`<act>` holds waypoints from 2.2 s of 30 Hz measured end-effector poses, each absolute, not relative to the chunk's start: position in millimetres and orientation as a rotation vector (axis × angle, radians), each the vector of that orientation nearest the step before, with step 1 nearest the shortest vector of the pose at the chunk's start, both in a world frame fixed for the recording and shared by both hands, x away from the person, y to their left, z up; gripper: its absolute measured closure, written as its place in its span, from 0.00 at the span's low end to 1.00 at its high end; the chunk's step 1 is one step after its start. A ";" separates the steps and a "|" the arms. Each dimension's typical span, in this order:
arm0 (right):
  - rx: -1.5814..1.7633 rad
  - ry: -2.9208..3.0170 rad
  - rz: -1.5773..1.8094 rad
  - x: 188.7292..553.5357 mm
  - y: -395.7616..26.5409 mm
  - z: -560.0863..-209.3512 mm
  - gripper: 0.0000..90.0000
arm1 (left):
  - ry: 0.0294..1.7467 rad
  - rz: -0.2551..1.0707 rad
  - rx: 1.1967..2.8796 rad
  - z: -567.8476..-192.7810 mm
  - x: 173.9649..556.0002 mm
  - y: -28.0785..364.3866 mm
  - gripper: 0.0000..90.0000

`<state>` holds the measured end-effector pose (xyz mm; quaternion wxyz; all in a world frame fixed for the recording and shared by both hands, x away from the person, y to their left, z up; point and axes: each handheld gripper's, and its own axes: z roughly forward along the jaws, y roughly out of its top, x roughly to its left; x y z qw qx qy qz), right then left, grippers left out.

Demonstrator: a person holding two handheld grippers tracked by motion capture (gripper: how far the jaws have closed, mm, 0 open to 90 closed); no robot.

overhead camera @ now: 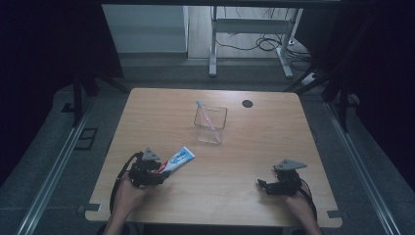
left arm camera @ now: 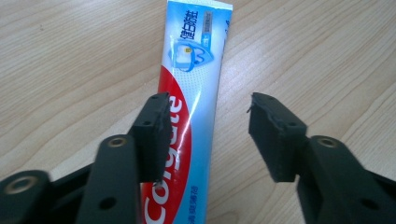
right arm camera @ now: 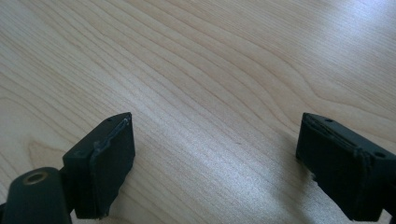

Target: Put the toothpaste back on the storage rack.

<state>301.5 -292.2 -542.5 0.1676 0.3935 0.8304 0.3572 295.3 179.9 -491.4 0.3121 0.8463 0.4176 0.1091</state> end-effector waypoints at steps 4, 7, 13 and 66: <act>1.120 2.363 1.016 301.5 -292.2 -542.5 0.13 | 1.110 0.289 2.249 -489.5 300.3 180.0 0.44; 1.120 2.362 1.016 301.5 -292.2 -542.5 0.13 | 1.116 0.273 2.261 -488.2 305.0 180.8 0.38; 1.120 2.362 1.016 301.5 -292.2 -542.5 0.13 | 1.108 0.239 2.307 -490.0 312.3 179.5 0.30; 1.121 2.364 1.014 301.3 -292.3 -542.4 0.13 | 1.108 0.063 2.582 -500.3 357.6 152.8 0.77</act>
